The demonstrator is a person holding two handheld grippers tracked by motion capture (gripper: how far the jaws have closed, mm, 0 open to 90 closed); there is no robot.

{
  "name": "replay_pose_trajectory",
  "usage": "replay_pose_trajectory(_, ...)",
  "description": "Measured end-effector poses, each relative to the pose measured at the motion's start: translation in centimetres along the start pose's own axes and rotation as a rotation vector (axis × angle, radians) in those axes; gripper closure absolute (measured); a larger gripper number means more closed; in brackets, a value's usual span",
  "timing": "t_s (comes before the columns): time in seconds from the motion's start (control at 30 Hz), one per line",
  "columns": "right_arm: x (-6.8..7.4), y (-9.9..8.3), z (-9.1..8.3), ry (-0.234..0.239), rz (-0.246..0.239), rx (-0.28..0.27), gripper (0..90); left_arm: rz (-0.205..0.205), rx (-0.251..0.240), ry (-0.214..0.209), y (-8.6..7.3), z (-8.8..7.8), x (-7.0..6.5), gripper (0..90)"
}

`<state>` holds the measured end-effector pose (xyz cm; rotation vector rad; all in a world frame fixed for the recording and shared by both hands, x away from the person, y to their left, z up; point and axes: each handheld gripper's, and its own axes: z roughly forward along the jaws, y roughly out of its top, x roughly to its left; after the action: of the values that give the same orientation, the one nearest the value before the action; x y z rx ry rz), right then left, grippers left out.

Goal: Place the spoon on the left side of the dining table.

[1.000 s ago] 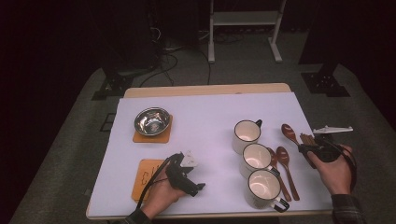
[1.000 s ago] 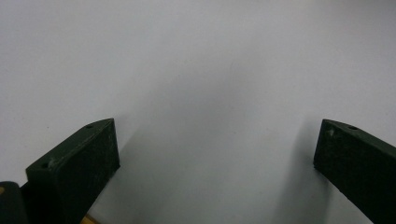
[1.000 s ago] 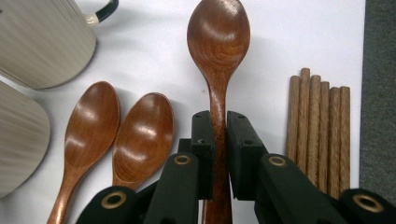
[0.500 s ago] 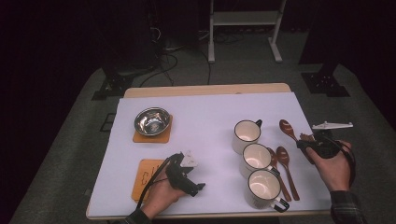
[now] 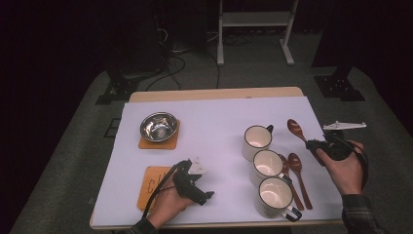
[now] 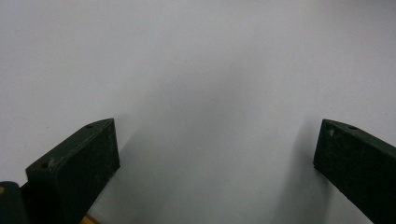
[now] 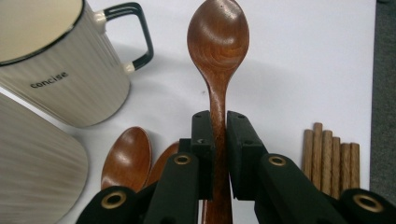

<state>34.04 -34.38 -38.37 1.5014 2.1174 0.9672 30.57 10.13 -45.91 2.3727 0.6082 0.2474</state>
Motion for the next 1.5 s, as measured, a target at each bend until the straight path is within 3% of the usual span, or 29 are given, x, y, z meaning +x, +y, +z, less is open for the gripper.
replay_pose_trajectory(0.97, 3.1, 4.1, 0.5, 0.084, -0.077, -0.059, 81.2, -0.002, 0.0, -0.001, 0.0, 0.0, 0.0, 0.0)
replay_pose_trajectory(1.5, 4.8, 5.5, 1.6, 0.14, -0.122, -0.054, 81.2, 0.0, -0.002, 0.001, 0.0, 0.0, 0.0, 0.0)
